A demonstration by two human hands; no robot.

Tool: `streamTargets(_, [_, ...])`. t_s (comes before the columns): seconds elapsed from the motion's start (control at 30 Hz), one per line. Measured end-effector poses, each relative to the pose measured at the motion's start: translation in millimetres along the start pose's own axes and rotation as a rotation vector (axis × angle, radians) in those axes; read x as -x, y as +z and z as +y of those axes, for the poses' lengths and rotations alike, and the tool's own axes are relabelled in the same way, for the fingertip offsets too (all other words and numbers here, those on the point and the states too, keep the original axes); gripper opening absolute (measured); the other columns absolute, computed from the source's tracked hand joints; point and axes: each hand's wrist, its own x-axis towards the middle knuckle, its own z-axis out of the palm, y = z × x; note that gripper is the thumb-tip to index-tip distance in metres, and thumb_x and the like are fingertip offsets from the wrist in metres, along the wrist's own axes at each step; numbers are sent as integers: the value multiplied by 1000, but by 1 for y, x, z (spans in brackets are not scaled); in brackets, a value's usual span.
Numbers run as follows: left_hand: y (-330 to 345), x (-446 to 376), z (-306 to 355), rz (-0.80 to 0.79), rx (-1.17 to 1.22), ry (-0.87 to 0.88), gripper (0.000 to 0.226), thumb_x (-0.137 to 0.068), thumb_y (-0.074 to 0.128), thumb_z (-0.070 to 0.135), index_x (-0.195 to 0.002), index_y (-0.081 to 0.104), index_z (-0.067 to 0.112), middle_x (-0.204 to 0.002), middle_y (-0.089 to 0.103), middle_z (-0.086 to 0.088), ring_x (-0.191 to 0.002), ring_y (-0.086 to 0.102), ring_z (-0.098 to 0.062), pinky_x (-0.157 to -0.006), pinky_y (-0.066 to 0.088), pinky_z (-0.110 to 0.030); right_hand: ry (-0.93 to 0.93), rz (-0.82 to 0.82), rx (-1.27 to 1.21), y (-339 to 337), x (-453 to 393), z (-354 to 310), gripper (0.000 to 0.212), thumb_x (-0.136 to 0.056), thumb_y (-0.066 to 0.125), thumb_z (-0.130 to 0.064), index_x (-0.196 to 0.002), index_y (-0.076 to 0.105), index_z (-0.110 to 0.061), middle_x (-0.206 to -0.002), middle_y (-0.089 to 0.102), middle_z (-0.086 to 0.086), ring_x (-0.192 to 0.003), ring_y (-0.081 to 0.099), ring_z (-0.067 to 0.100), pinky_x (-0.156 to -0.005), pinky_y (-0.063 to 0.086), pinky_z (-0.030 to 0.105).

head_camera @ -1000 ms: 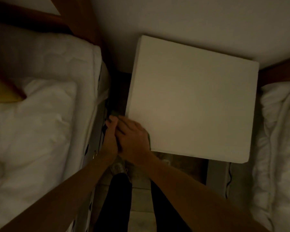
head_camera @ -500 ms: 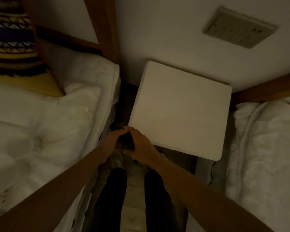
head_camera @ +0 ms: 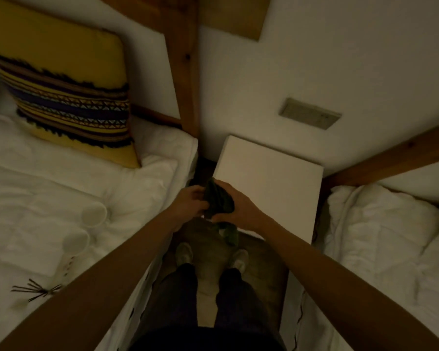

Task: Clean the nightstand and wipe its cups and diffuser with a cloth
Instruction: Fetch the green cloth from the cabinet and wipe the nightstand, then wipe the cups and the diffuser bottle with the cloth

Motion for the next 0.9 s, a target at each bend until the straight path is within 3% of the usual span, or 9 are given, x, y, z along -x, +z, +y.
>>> streamTargets(0.1, [-1, 11, 27, 57, -19, 95, 36, -88, 57, -12, -122, 61, -3, -110, 67, -27, -101, 67, -39, -89, 57, -49, -33, 39, -69, -32, 11, -26, 85, -81, 81, -9, -150, 35, -32, -150, 45, -6, -134, 47, 13, -112, 43, 37])
streamTargets(0.17, [-2, 19, 46, 50, -2, 138, 31, -89, 55, -10, -117, 63, 0, -103, 69, -23, -90, 71, -30, -74, 62, -38, -45, 79, -179, -53, 20, -45, 76, -82, 78, -4, -142, 45, -37, -140, 52, -12, -123, 56, 5, -100, 53, 29])
streamTargets(0.23, [-4, 26, 68, 27, 18, 182, 27, -89, 55, -6, -110, 66, 6, -99, 70, -16, -83, 72, -22, -67, 62, -31, -25, 115, -299, -73, 27, -62, 73, -83, 78, -7, -141, 47, -39, -136, 57, -3, -116, 65, 15, -92, 59, 37])
streamTargets(0.3, [-5, 29, 91, 24, 42, 231, 26, -90, 56, -2, -110, 68, 10, -101, 70, -15, -91, 72, -23, -73, 62, -33, 18, 128, -411, -92, 32, -77, 74, -83, 78, -10, -141, 45, -42, -131, 62, 4, -111, 68, 23, -90, 60, 45])
streamTargets(0.5, [-13, 41, 163, -3, 103, 428, 29, -89, 61, 7, -100, 76, 29, -97, 73, 1, -96, 70, -16, -74, 59, -27, 44, -10, -538, -135, 39, -117, 50, -78, 60, 7, -127, 59, -5, -124, 64, 24, -116, 64, 38, -99, 54, 49])
streamTargets(0.6, [-22, 52, 197, -41, 63, 543, 27, -89, 63, 13, -106, 75, 30, -96, 74, 3, -97, 70, -19, -72, 59, -30, 16, -64, -505, -152, 41, -140, 39, -79, 66, 2, -117, 67, -6, -121, 67, 23, -115, 65, 38, -98, 55, 47])
streamTargets(0.73, [-31, 63, 240, -125, 105, 682, 29, -85, 73, 14, -113, 73, 23, -106, 74, -5, -102, 71, -22, -77, 60, -30, -33, 28, -515, -163, 41, -176, 27, -84, 79, -25, -109, 76, -34, -120, 73, 0, -111, 69, 21, -83, 59, 30])
streamTargets(0.83, [-34, 67, 259, -106, 268, 675, 41, -73, 84, 23, -113, 73, 21, -119, 70, -11, -111, 67, -26, -90, 58, -38, -63, 161, -539, -169, 33, -196, 30, -89, 74, -33, -117, 68, -30, -120, 73, -3, -111, 70, 22, -89, 59, 41])
streamTargets(0.9, [-34, 62, 262, -104, 376, 628, 47, -76, 80, 28, -120, 69, 13, -125, 67, -12, -119, 62, -29, -98, 54, -40, -91, 187, -610, -173, 30, -207, 33, -92, 70, -31, -124, 65, -24, -121, 72, 0, -111, 70, 22, -91, 59, 45])
